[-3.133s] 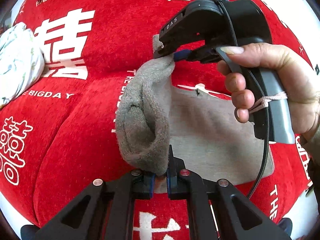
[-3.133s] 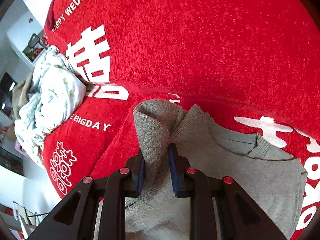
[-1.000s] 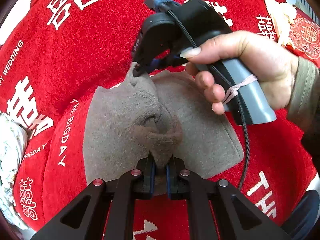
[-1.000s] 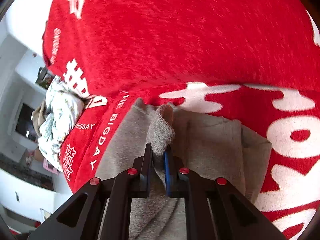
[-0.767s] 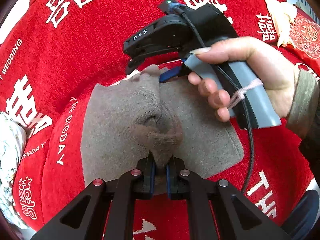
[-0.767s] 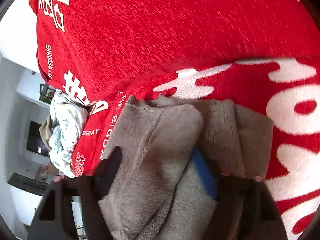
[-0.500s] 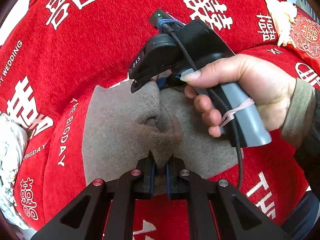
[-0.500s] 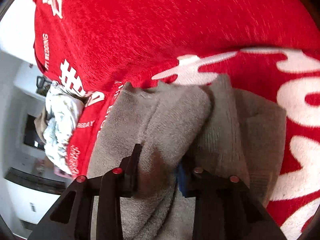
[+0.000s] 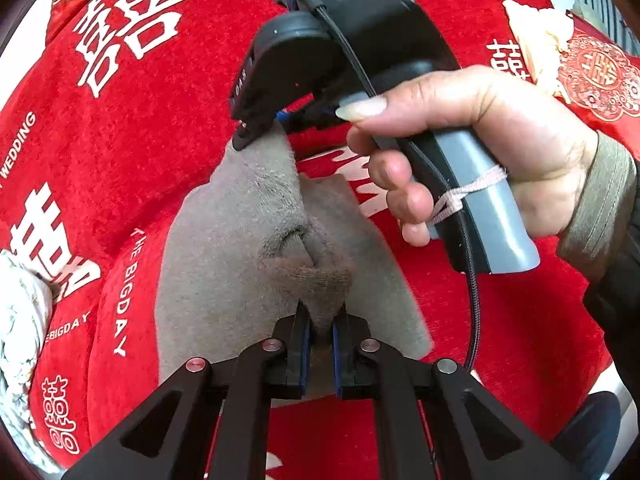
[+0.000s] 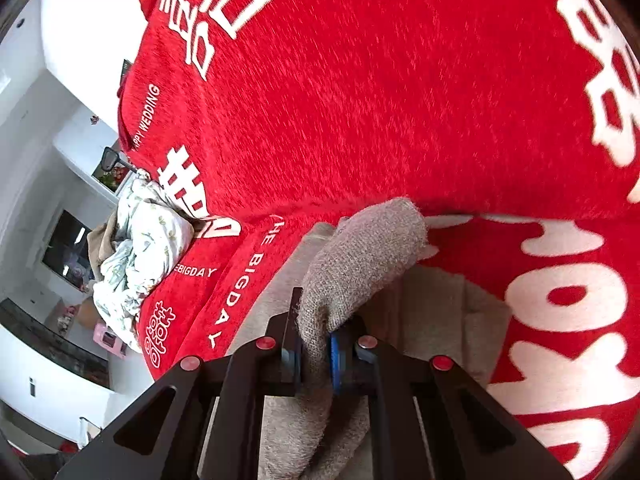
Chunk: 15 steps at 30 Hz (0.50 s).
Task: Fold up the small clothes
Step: 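Lay the folded sweater half down onto the other half with both tools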
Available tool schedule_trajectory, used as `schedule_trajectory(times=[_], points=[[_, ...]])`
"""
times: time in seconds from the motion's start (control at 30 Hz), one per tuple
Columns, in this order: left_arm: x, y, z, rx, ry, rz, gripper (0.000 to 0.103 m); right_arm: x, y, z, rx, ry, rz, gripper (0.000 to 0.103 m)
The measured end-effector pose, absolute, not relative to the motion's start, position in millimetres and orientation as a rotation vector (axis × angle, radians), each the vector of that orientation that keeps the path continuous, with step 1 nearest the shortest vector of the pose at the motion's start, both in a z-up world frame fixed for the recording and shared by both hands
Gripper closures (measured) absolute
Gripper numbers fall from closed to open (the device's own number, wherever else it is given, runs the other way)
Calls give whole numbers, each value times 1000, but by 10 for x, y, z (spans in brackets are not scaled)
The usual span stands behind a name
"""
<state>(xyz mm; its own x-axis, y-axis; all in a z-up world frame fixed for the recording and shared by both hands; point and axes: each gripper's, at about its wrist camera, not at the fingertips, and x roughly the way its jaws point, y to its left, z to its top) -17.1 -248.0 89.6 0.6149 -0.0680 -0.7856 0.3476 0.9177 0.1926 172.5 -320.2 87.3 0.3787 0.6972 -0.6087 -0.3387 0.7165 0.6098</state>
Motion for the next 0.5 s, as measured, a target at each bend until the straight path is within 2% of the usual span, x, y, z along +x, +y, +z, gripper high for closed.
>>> schedule_trajectory(times=[0.23, 0.5], points=[[-206, -2679, 943, 356, 870, -293, 94, 1687, -3481, 913, 422, 953, 659, 92], [-118, -2859, 664, 407, 928, -303, 94, 1770, -3663, 348, 458, 1049, 576, 92]])
